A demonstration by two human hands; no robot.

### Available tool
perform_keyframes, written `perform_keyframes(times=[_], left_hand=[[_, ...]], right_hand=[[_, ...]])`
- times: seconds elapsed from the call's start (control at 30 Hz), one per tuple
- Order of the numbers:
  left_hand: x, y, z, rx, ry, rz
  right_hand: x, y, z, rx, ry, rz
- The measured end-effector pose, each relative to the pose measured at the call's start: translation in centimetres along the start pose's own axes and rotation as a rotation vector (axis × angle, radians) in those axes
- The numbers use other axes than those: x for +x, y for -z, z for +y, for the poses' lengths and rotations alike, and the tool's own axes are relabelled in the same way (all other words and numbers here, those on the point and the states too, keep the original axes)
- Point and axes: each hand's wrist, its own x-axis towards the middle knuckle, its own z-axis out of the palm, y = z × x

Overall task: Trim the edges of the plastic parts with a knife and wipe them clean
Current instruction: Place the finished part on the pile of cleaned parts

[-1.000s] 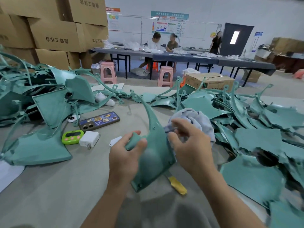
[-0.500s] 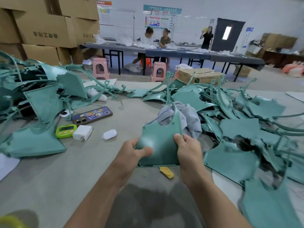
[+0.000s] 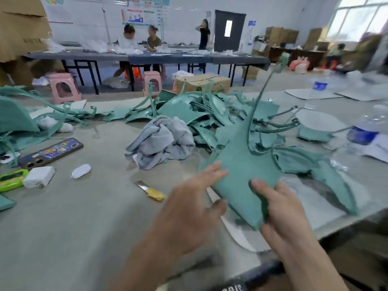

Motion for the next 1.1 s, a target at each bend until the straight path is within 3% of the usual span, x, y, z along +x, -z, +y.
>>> perform_keyframes(times=[0.07, 0.1, 0.2, 0.27, 0.4, 0.5, 0.63, 0.73, 0.9, 0.97, 1.1], left_hand=[[0.2, -1.0, 0.5, -0.075, 0.104, 0.089], [0.3, -1.9, 0.9, -0.204, 0.167, 0.036], [-0.2, -6.3, 2.7, -0.694, 0.278, -0.319], [-0.9, -10.1, 4.4, -0.872, 0.34, -0.464], [-3.5, -16.6, 7.3, -0.969, 0.423, -0.699], [-5.9, -21.6, 8.6, -0.866, 0.554, -0.85], [-9.2, -27.4, 9.2, -0.715, 0.786, -0.878], [-11.7, -30.0, 8.8, -0.728, 0.879, -0.909], [-12.2, -31.1, 8.7, -0.655, 0.852, -0.881], [-11.3, -30.6, 9.0, -0.7, 0.811, -0.851], [-8.6, -26.9, 9.2, -0.821, 0.729, -0.691]], right_hand=[[-1.3, 4.1, -1.0, 0.001, -0.047, 0.068], [-2.1, 6.1, -1.1, -0.012, -0.067, 0.072], [-5.2, 11.0, -1.3, -0.064, -0.126, 0.119], [-7.6, 13.9, -1.0, -0.082, -0.167, 0.176], [-12.4, 20.0, 1.0, 0.016, -0.29, 0.42], [-16.9, 24.8, 3.8, 0.174, -0.437, 0.593], [-21.6, 28.6, 8.2, 0.392, -0.569, 0.738], [-21.7, 31.3, 10.6, 0.452, -0.678, 0.834], [-18.0, 35.3, 12.6, 0.687, -0.477, 1.072], [-17.0, 35.8, 14.1, 0.765, -0.525, 1.018], [-15.3, 33.5, 17.3, 0.602, -0.693, 0.832]])
